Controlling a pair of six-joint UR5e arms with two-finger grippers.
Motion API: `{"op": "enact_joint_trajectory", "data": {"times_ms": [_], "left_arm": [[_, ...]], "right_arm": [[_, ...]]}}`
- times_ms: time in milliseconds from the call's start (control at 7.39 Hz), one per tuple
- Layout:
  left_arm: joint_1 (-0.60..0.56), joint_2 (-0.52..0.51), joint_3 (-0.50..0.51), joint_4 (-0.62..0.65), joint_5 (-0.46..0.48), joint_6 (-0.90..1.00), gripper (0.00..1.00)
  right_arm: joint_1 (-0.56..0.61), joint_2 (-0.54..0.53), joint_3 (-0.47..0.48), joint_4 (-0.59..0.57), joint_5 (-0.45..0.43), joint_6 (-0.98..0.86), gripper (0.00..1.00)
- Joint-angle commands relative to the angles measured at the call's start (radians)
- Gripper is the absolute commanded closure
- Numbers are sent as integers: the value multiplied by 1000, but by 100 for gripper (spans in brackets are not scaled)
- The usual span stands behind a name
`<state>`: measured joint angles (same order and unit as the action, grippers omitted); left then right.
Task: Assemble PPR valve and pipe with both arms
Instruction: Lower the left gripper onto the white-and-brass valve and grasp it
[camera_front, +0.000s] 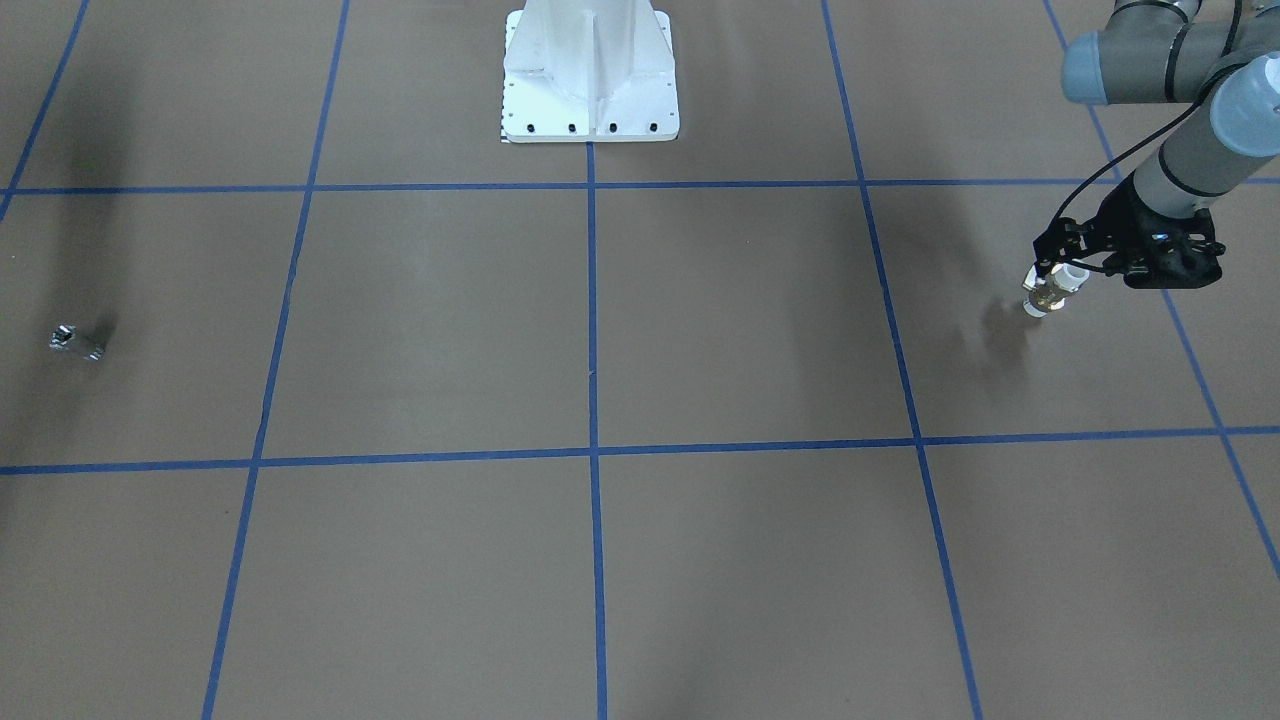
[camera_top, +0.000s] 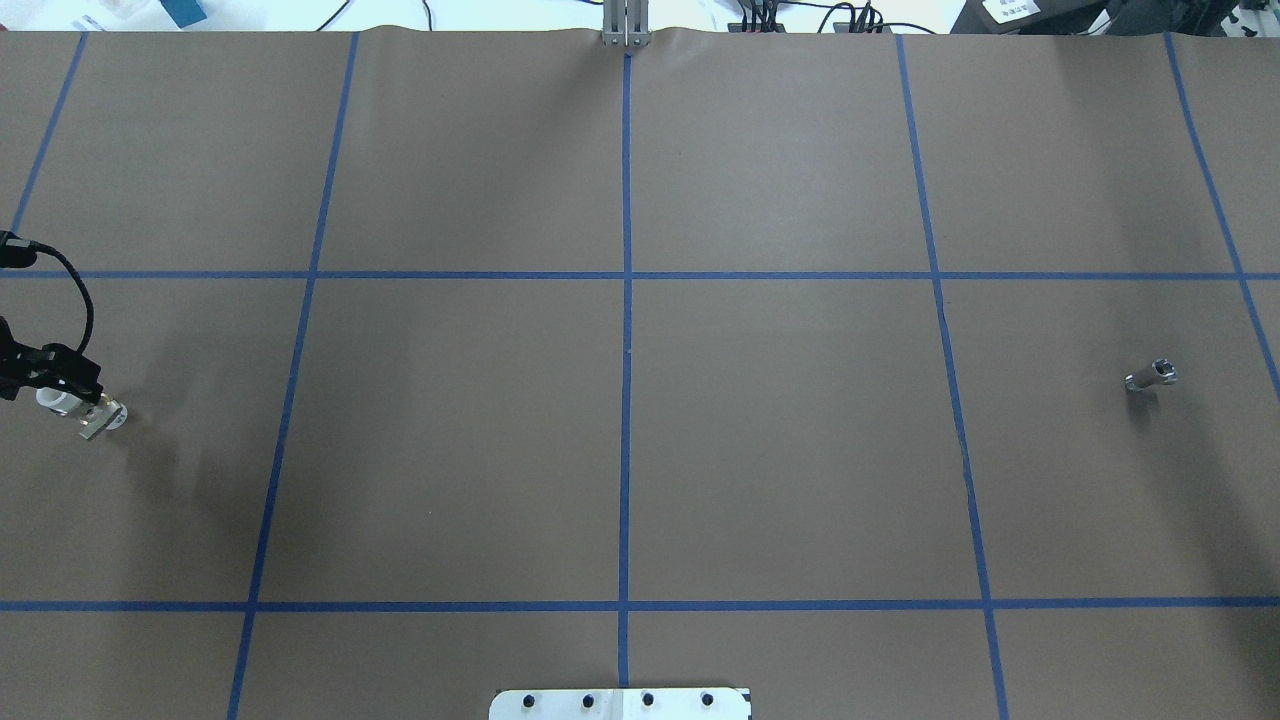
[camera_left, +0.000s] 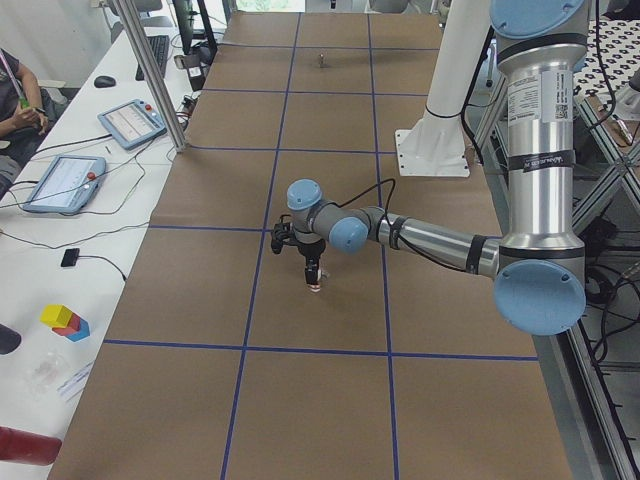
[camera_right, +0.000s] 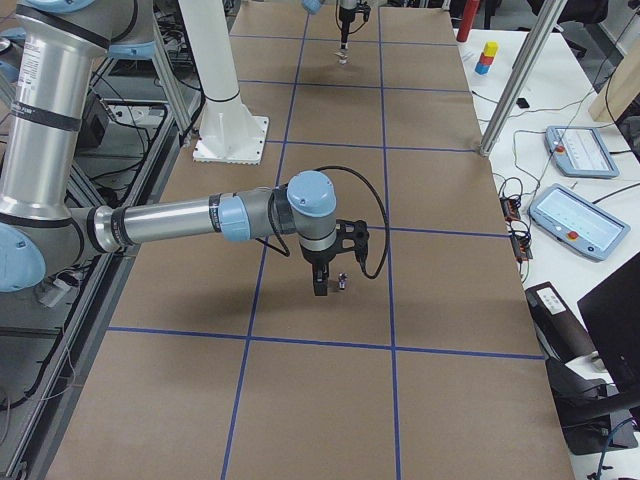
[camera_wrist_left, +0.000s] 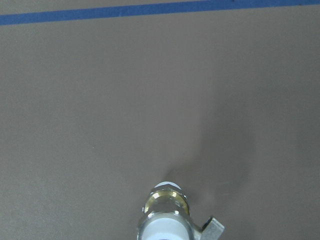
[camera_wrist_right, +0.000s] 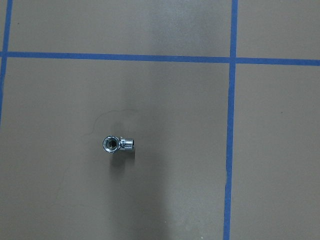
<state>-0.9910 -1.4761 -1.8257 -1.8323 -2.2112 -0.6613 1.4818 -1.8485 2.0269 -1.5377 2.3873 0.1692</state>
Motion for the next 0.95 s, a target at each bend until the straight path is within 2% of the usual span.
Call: {"op": "enact_joint_trajectory", "data": {"times_ms": [0,406,541,676,812], "left_arm": [[0,0,8,-1,-4,-1,17],[0,2,14,-1,-2,-1,51],[0,2,5,1,-5,-4,81],[0,0,6,1,-27,-6,100],[-3,-6,-3,4,-56,-4,100]], "right_arm": [[0,0,1,-1,4,0,0],[0,0,3,1,4,0,0],[0,2,3,1,4,0,0],[0,2,4,2,9,1,0],[2,2,9,2,13,1,0]]}}
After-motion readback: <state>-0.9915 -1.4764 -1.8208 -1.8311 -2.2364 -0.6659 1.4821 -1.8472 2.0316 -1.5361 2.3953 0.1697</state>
